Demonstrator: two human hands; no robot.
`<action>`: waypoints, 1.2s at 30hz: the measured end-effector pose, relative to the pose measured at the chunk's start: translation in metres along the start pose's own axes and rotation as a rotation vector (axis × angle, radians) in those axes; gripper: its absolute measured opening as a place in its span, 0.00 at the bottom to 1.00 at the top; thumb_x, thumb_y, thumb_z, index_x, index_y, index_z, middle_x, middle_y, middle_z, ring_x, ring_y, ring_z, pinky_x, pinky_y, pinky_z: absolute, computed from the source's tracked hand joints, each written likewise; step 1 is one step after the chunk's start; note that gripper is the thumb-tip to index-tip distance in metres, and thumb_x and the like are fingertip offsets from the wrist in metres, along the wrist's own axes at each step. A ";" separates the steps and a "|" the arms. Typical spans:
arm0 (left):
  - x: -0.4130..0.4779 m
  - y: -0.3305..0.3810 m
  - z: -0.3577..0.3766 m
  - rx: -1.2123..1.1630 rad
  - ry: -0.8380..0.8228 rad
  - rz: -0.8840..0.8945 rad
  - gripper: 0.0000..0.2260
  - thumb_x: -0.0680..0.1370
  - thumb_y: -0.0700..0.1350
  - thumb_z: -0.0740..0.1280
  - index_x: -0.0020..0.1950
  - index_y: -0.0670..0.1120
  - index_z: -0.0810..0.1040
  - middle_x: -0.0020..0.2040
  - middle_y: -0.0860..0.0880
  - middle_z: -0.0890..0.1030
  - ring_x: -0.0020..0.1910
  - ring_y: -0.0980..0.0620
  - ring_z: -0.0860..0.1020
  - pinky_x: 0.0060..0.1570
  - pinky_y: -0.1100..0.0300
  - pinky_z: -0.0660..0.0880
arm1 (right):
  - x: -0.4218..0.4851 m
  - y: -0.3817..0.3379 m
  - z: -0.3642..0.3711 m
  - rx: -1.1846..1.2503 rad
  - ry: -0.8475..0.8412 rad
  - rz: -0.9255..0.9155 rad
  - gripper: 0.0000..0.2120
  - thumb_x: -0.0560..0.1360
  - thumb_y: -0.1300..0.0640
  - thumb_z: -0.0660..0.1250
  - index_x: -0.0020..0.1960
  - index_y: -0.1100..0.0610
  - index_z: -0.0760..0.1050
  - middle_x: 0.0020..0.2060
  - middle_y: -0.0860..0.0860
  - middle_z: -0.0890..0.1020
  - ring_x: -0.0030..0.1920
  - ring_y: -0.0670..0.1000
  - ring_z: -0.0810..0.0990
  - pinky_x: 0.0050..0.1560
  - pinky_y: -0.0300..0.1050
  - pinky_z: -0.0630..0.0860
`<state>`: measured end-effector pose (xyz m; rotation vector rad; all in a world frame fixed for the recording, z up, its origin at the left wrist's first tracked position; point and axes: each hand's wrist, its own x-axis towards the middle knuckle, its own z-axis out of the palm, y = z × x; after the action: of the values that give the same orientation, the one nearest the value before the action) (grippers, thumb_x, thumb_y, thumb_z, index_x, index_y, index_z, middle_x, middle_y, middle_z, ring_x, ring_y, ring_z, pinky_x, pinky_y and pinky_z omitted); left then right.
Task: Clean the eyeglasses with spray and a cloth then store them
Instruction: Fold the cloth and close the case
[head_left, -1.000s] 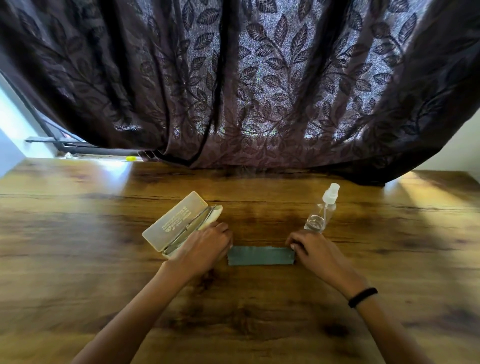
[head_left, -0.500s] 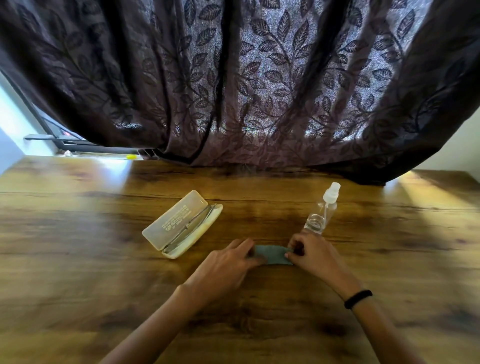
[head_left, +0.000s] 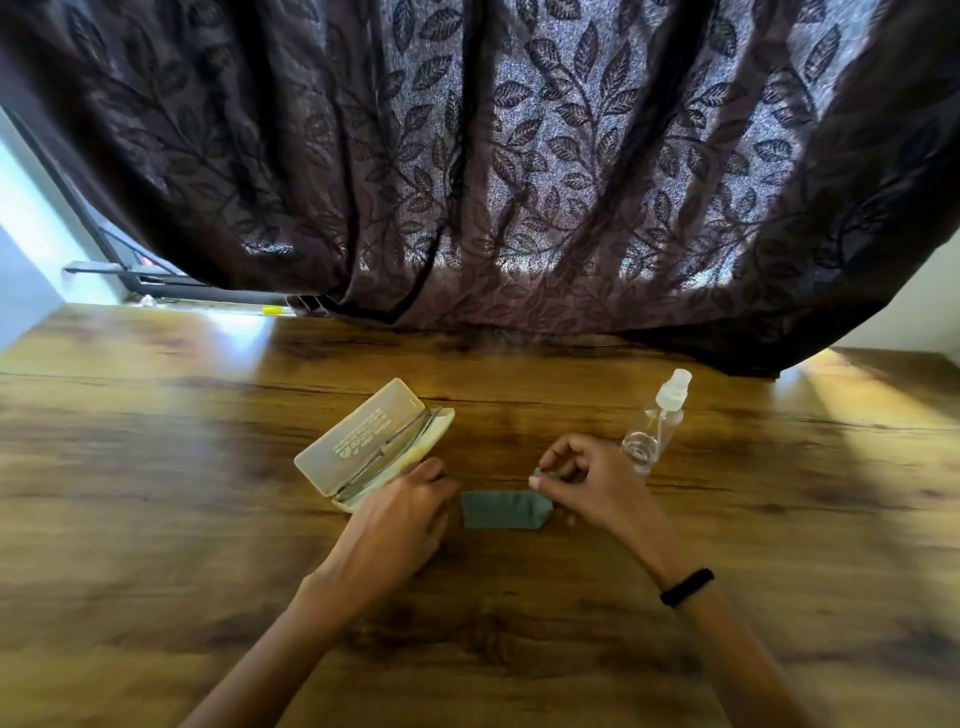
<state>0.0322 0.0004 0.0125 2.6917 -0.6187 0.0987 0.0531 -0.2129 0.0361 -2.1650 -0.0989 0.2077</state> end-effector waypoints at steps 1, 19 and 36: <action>-0.003 -0.001 -0.001 -0.006 0.022 -0.003 0.13 0.76 0.42 0.64 0.60 0.49 0.76 0.56 0.51 0.75 0.53 0.51 0.77 0.47 0.62 0.75 | 0.001 -0.004 0.006 0.005 -0.010 -0.006 0.07 0.70 0.56 0.71 0.44 0.54 0.73 0.34 0.48 0.80 0.27 0.41 0.78 0.26 0.32 0.73; -0.013 0.000 0.013 -0.072 0.049 0.015 0.14 0.78 0.49 0.60 0.64 0.53 0.73 0.58 0.54 0.75 0.54 0.56 0.75 0.42 0.67 0.73 | -0.002 -0.010 0.030 -0.036 0.029 -0.044 0.03 0.75 0.59 0.63 0.47 0.52 0.72 0.39 0.50 0.81 0.26 0.40 0.78 0.24 0.30 0.71; 0.012 -0.001 0.018 -0.096 0.034 -0.089 0.09 0.76 0.48 0.64 0.55 0.51 0.77 0.53 0.54 0.77 0.50 0.57 0.75 0.48 0.62 0.76 | -0.011 0.005 0.039 -0.295 0.041 0.002 0.13 0.72 0.53 0.68 0.55 0.54 0.73 0.42 0.43 0.73 0.36 0.37 0.71 0.36 0.28 0.70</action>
<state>0.0436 -0.0102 -0.0029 2.6146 -0.4798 0.0890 0.0348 -0.1856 0.0112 -2.4615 -0.1090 0.1571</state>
